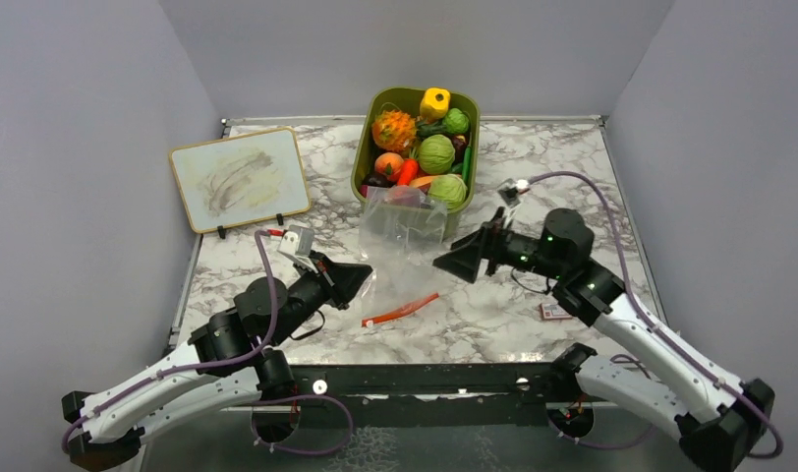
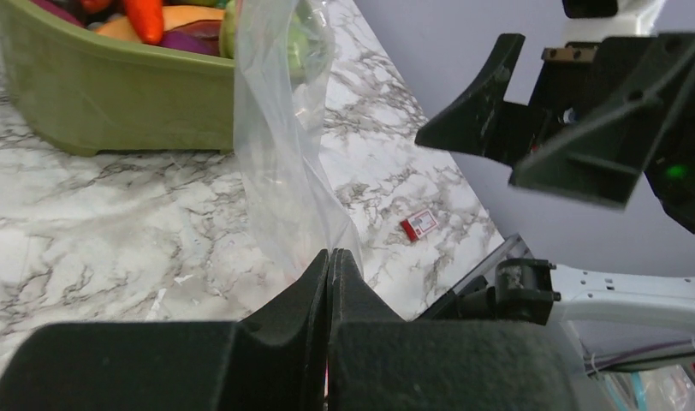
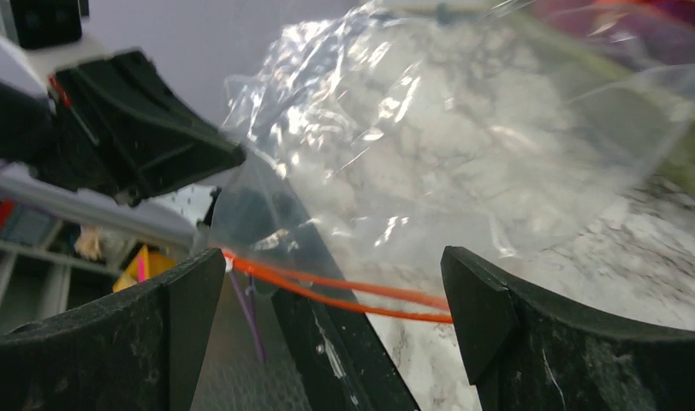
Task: Place the food in the zip-top bag and seal the zipper
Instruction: Open the zipper of the food storage bag at the center of the board.
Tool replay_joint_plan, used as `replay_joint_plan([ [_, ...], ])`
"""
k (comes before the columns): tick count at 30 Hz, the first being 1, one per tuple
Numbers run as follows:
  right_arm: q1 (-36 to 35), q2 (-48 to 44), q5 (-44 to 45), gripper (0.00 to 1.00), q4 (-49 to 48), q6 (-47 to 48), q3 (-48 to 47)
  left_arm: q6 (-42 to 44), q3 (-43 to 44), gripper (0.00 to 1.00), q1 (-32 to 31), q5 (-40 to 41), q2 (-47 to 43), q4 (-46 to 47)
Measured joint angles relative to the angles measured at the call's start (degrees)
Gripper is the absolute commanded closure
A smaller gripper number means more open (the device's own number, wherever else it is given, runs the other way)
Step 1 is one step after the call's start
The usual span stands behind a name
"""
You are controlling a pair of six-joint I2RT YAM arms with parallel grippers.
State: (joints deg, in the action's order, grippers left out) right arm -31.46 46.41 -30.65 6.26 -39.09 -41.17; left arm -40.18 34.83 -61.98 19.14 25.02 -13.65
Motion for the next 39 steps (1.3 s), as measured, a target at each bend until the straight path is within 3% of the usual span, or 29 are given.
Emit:
replay_joint_plan([
  [5, -17.7, 10.3, 9.0, 0.06, -2.2, 10.1, -3.4, -3.1, 1.3, 1.0, 0.0, 4.9, -0.8, -5.1],
  [11, -31.5, 15.5, 16.6, 0.19, -11.4, 29.2, -1.0, -6.4, 3.9, 1.0, 0.0, 8.3, -0.8, -9.7],
  [12, -33.2, 15.8, 16.9, 0.24, -14.5, 33.4, 0.5, -6.9, 4.2, 1.0, 0.0, 8.6, -0.8, -10.1],
  [14, -34.4, 16.3, 16.8, 0.46, -19.4, 39.2, 3.3, -7.8, 4.7, 1.0, 0.0, 9.2, -0.8, -10.9],
  [16, -34.6, 16.8, 16.0, 0.53, -24.2, 45.2, 6.2, -8.6, 4.9, 1.0, 0.0, 9.9, -0.8, -11.7],
  [23, -36.3, 21.4, 15.1, 0.39, -33.1, 60.8, 9.7, -12.0, 5.0, 1.0, 0.0, 10.8, -1.4, -13.6],
  [29, -40.5, 23.6, 20.4, 0.26, -43.3, 72.2, 16.2, -14.6, 6.3, 1.0, 0.0, 11.0, -1.9, -14.9],
  [35, -42.3, 27.6, 29.0, 0.26, -54.2, 80.4, 18.7, -17.3, 6.9, 1.0, 0.0, 11.4, -2.1, -15.2],
  [39, -43.1, 32.2, 35.7, 0.37, -62.2, 84.9, 19.8, -18.7, 7.0, 1.0, 0.0, 11.4, -2.3, -15.3],
])
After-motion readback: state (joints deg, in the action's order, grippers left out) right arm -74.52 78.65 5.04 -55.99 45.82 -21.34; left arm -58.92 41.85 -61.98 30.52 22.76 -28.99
